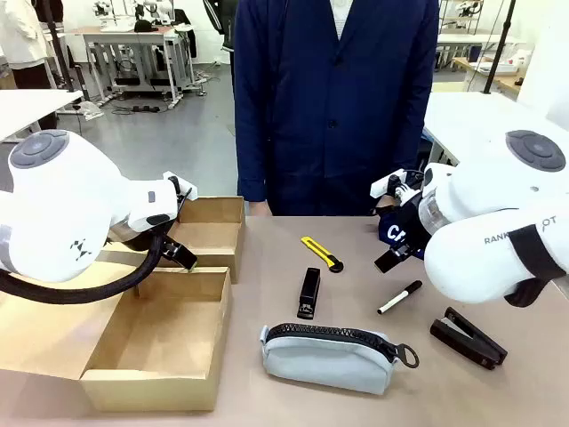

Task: Place items inside the box.
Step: Pick up a Pencil pouch or Stapler and place it inside the Mailer Box closest to the robot.

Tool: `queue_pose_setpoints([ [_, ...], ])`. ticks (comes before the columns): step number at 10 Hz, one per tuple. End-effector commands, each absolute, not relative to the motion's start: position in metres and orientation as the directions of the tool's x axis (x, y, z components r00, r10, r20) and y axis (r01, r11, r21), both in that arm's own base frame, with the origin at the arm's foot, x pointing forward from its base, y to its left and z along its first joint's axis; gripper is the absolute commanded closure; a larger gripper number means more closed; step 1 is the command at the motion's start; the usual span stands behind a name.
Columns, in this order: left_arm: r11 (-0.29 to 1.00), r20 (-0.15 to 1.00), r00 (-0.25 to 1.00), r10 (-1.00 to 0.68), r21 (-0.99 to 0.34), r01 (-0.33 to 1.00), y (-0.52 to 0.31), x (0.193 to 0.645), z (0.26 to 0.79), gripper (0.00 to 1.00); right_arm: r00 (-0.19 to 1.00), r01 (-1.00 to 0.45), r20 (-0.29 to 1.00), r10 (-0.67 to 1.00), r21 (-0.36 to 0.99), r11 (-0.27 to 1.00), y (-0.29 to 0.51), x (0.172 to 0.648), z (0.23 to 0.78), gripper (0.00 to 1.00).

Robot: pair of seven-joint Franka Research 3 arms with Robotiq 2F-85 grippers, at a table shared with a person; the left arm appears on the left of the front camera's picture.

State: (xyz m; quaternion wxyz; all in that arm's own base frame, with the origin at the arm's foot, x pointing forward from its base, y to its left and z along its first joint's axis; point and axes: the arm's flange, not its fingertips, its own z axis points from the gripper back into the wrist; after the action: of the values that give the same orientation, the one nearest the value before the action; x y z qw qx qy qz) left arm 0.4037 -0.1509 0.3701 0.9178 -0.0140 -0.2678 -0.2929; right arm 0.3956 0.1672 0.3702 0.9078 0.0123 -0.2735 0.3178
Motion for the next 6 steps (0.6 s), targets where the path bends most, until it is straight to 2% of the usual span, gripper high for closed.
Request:
queue_pose_setpoints([
  [1, 0.828, 0.5, 0.685, -0.53, 0.131, 0.545, -0.1509, 0.4037, 0.3701, 0.0, 0.648, -0.584, 0.504, 0.57, -0.152, 0.798, 0.1672, 0.3956, 0.3703, 0.0],
  [6, 0.828, 0.5, 0.685, -0.53, 0.131, 0.545, -0.1509, 0.4037, 0.3701, 0.0, 0.648, -0.584, 0.504, 0.57, -0.152, 0.798, 0.1672, 0.3956, 0.3703, 0.0],
])
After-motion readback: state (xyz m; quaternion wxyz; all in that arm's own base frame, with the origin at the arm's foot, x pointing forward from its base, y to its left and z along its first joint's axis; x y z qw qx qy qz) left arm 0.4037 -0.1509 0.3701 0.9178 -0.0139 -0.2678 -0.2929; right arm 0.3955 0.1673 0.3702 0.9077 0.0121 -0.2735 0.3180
